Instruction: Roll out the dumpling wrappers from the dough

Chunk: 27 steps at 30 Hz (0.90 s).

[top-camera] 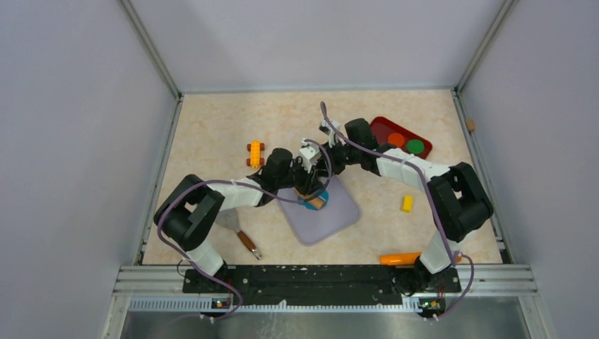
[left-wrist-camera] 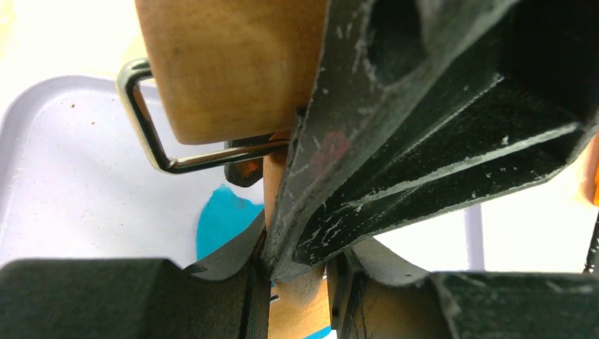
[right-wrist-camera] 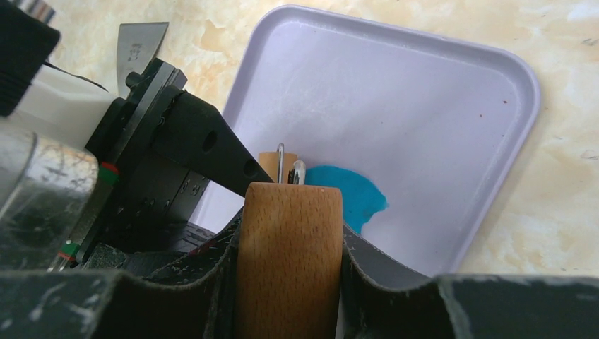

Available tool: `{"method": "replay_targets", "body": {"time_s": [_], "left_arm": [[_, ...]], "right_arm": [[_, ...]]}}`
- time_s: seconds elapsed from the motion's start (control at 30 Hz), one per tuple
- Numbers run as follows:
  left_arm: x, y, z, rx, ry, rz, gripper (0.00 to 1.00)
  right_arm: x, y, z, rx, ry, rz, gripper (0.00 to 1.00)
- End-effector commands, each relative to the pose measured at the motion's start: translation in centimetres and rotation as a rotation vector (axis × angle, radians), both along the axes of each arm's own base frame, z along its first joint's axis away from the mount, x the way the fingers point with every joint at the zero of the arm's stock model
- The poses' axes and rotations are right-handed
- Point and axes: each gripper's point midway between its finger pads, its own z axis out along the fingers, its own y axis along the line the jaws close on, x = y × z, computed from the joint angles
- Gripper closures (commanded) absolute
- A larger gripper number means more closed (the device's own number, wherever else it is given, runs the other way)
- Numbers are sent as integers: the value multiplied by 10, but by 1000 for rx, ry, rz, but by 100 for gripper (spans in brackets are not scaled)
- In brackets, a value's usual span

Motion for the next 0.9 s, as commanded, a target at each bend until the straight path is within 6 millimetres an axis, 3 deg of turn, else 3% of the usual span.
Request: {"method": "replay_targets", "body": {"time_s": [0.0, 0.5, 0.87], "left_arm": [[-41, 37, -57, 163, 239, 59, 100], [-64, 52, -50, 162, 249, 58, 100], [-91, 63, -49, 162, 300, 49, 100]], "right_arm": [[-69, -8, -62, -175, 141, 151, 100], [-96, 7, -53, -146, 178, 181, 100], [-116, 15, -59, -133, 227, 198, 100]]}}
